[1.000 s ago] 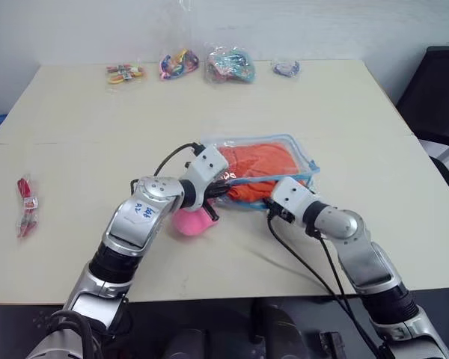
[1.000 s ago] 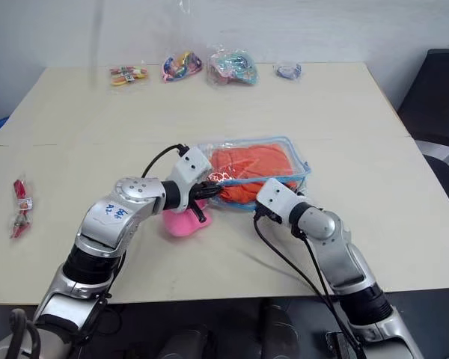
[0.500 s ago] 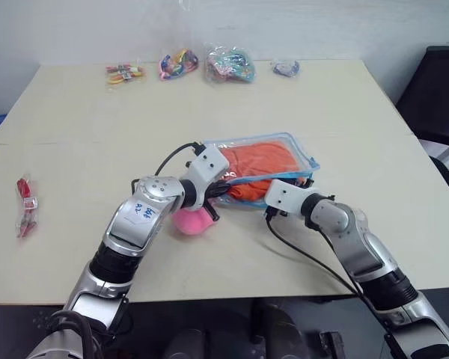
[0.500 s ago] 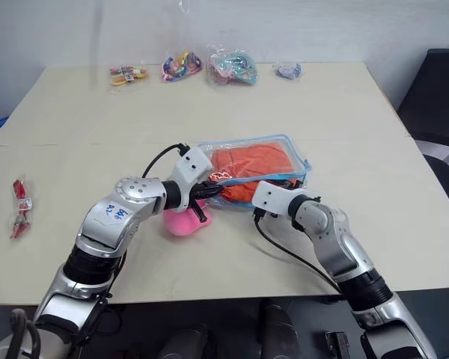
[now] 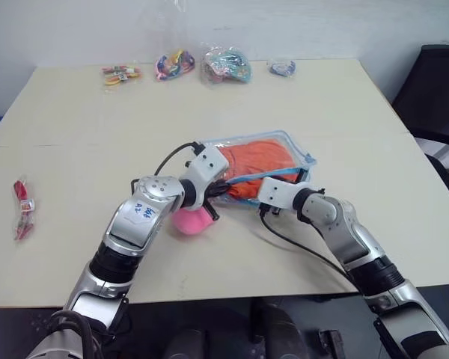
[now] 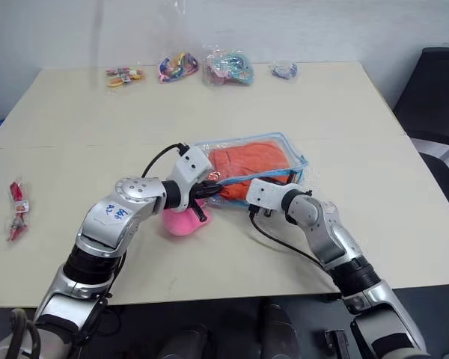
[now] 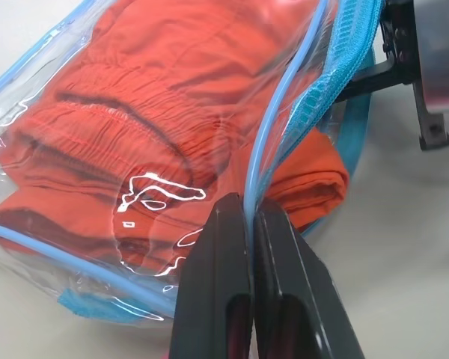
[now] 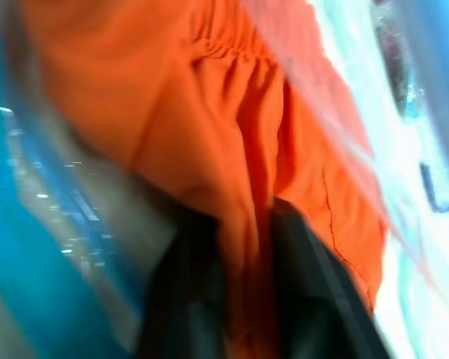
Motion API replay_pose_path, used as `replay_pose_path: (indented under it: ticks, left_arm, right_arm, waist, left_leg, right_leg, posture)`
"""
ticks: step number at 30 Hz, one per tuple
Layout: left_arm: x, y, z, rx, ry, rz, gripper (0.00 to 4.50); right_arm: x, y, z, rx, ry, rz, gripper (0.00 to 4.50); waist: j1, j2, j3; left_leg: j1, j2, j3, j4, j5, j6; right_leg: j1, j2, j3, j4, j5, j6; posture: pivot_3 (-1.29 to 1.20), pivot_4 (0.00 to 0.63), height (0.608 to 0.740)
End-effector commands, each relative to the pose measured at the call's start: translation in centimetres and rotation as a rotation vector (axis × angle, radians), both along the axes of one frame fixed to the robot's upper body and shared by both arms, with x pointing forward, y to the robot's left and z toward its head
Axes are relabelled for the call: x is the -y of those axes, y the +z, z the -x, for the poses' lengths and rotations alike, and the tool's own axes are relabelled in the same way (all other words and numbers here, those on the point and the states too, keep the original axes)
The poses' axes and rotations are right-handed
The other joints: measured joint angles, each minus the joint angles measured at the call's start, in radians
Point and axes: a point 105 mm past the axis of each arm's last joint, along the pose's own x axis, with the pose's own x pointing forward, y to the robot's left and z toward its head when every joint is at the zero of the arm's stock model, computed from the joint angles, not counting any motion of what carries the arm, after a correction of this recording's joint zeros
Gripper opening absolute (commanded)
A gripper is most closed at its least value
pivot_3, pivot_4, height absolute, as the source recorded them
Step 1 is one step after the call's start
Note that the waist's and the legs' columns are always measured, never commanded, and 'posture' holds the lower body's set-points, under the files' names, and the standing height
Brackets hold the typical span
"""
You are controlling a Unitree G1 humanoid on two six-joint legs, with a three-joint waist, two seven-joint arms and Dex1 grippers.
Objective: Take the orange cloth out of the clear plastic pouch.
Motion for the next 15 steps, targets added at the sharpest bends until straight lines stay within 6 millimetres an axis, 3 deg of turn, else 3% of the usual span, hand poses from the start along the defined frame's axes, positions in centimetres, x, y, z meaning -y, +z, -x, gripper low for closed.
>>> replay_pose_path:
  ticks: [1,7,15]
  left_arm:
    - [0.1,1.0,-0.2,0.041,-0.003,0.022,0.0]
    - [-0.1,1.1,-0.9,0.055,0.019,0.01,0.0]
    - [0.0,1.0,-1.7,0.076,0.029,-0.009,0.0]
  right_arm:
    - [0.3,0.1,0.9,0.01,0.022,0.047,0.03]
    - [-0.6,0.8,3.5,0.039,0.089,0.09,0.03]
    - [-0.7,3.7,7.5,-0.011,0.165,0.029,0.03]
  waist:
    - [0.0,0.0,0.0]
    - [0.0,0.0,0.0]
    - [0.005,0.0,0.0]
  left_leg:
    - [0.0,0.0,0.0,0.0,0.0,0.0]
    - [0.0,-0.001,-0.001,0.0,0.0,0.0]
    - [0.0,-0.002,-0.001,0.0,0.0,0.0]
  right_leg:
    - [0.0,0.0,0.0,0.0,0.0,0.0]
    - [-0.001,0.001,-0.001,-0.001,0.0,0.0]
    - [-0.001,0.001,-0.001,-0.001,0.0,0.0]
  posture:
    - [0.0,0.15,0.74]
    - [0.0,0.15,0.74]
    - [0.0,0.15,0.74]
